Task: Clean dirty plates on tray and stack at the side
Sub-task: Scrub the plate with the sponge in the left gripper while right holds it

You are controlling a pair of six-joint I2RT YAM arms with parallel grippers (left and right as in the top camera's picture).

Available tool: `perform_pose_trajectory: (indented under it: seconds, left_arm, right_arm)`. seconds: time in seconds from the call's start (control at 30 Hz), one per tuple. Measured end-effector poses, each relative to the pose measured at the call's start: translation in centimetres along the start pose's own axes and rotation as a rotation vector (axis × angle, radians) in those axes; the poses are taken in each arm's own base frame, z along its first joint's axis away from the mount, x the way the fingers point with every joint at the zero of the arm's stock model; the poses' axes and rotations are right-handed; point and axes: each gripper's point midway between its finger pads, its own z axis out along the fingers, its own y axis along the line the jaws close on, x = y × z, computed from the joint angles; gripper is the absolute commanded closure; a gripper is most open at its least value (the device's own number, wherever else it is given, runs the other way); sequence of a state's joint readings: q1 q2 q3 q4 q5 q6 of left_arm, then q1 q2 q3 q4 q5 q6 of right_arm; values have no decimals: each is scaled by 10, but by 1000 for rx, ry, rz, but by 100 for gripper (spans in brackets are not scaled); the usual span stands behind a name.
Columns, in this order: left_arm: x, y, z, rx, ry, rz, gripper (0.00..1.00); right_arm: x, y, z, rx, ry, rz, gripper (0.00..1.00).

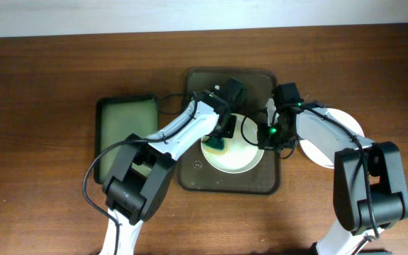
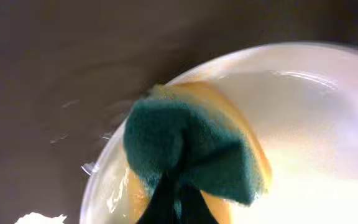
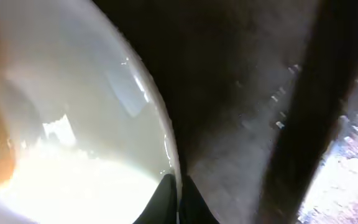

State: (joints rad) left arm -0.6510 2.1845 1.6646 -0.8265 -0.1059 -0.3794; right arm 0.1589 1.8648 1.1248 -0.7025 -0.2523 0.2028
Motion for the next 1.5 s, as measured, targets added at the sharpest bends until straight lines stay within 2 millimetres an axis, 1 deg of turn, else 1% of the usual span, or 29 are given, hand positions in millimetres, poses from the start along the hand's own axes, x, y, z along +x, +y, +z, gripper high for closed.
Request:
perform_pose_trajectory:
  seconds: [0.03,0.07,0.1,0.17,0.23,0.3,0.33,0.4,0.47,0.53,0.6,0.67,0.77,0.83,0.87,0.9,0.93,0.97,1.0,1.07,1.13,1.17,1.2,1.23,1.33,1.37,1.4,1.43,1.5]
  left_arm:
    - [-3,-20,0,153,17,-17,100]
    - [-7,-32,1,229,10,-18,100]
    - [-14,-53,0,346,-7,-2,100]
    - [-3,-94,-2,527,39,44,100]
    - [10,-116,-8,594,73,77,100]
    - [16,-119,-9,606,97,83,100]
    - [20,-117,-10,600,117,90,100]
    - [28,-97,-11,531,185,74,100]
    - [27,-58,-7,381,215,40,100]
    - [15,-7,2,204,186,-7,100]
    - [8,18,4,122,165,-24,100]
    - [7,22,4,107,162,-24,100]
    - [8,13,2,192,182,-15,100]
    - [0,-15,-1,326,149,17,100]
    - [4,-42,-4,374,138,65,100]
    - [5,-58,-6,406,123,94,100]
    - [14,-89,-12,470,128,145,100]
    - [22,-105,-16,507,143,170,100]
    - [24,-107,-18,524,150,170,100]
    - [31,-105,-20,545,191,156,100]
    - [39,-95,-20,525,240,139,100]
    - [41,-87,-20,499,256,129,100]
    - [47,-67,-16,436,301,100,100]
    - [48,-50,-13,391,316,76,100]
    - [35,-8,-5,325,303,1,100]
    - [26,10,-4,304,287,-35,100]
    - [20,21,-4,293,276,-57,100]
    - [16,25,-4,288,263,-62,100]
    - [10,20,-2,273,230,-40,100]
  right_arm:
    - [2,-2,0,9,8,5,96]
    - [2,-3,0,12,8,7,96]
    - [2,-5,-1,19,9,12,96]
    - [2,-7,-1,22,9,16,96]
    - [3,-7,-1,23,12,18,96]
    - [3,-9,-1,24,14,21,96]
    - [4,-8,-1,24,15,22,96]
    - [4,-6,-1,20,16,13,96]
    - [2,-2,0,8,10,3,96]
    - [2,0,0,4,7,0,96]
    - [1,3,1,-12,4,-6,96]
    - [1,5,1,-18,5,-8,96]
    - [2,5,1,-17,7,-8,96]
    - [3,-1,0,8,10,1,96]
    - [2,-2,0,10,10,4,96]
    - [2,-3,0,11,10,5,96]
    - [2,-3,0,11,10,5,96]
    - [4,-4,0,13,17,10,96]
    - [4,-5,0,13,17,11,96]
    - [4,-5,-1,13,17,11,96]
    - [4,-5,0,13,17,11,96]
    - [4,-5,-1,15,16,11,96]
    - [3,-4,0,11,12,9,96]
    - [3,-3,0,11,12,5,96]
    - [2,-2,0,9,10,4,96]
    - [2,-2,0,9,10,3,96]
    - [2,-2,0,5,9,3,96]
    - [1,0,0,1,6,1,96]
    - [2,0,0,2,7,1,96]
